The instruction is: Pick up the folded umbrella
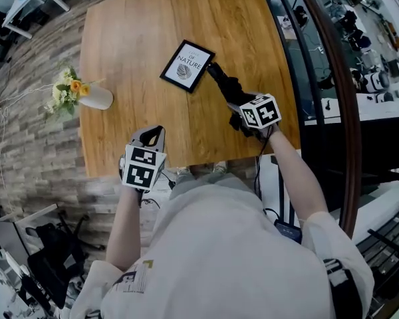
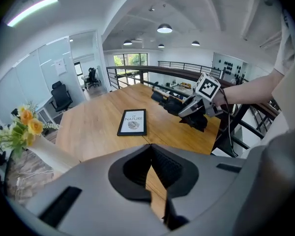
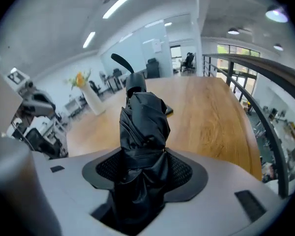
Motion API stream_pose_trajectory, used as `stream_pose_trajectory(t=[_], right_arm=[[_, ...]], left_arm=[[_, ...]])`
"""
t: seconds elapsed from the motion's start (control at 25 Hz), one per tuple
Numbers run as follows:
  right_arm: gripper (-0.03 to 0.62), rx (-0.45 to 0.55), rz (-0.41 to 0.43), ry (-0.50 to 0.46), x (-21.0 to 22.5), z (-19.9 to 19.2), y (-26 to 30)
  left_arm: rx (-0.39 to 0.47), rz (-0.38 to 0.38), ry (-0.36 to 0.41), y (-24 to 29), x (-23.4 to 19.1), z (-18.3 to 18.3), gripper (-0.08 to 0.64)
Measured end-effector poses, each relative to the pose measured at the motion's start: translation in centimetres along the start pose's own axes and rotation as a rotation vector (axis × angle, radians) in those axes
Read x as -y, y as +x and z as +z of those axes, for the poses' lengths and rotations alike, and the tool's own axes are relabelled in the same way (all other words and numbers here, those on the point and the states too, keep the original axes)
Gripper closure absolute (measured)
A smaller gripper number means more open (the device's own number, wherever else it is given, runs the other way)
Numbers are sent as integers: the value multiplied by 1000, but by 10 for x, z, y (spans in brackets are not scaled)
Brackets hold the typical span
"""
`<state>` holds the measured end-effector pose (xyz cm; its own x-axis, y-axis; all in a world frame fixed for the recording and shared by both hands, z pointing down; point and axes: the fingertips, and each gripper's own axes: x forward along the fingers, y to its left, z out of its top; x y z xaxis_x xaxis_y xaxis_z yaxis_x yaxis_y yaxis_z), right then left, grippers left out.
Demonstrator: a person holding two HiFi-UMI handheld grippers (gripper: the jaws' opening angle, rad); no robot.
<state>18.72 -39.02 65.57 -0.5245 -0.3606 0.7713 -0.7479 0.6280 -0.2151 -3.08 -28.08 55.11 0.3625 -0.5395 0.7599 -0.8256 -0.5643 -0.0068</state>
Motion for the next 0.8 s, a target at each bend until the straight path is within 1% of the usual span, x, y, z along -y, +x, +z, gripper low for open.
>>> stream_pose_trajectory(t=[0.08, 0.2, 0.28, 0.4, 0.56, 0.64, 0.72, 0.8], right_arm=[[327, 117, 48, 37, -15, 29, -21], [325, 277, 97, 22, -41, 76, -56], [325, 382, 108, 3, -59, 107, -83], [324, 520, 88, -25, -84, 149, -131], [321, 666, 65, -49, -116, 196, -193], [319, 726, 42, -80, -130, 212, -221], [319, 783, 22, -113, -144, 225, -248], [319, 837, 0, -137, -156, 234, -273]], left_arm=[[27, 13, 12, -6, -7, 9, 543], [92, 57, 61, -18, -21, 32, 543], [156, 96, 95, -33, -31, 53, 543], [274, 146, 117, -62, -45, 87, 543], [434, 181, 89, -103, -61, 127, 543], [510, 205, 92, -125, -67, 145, 543], [574, 238, 114, -149, -68, 161, 543], [632, 271, 160, -175, -63, 176, 543]])
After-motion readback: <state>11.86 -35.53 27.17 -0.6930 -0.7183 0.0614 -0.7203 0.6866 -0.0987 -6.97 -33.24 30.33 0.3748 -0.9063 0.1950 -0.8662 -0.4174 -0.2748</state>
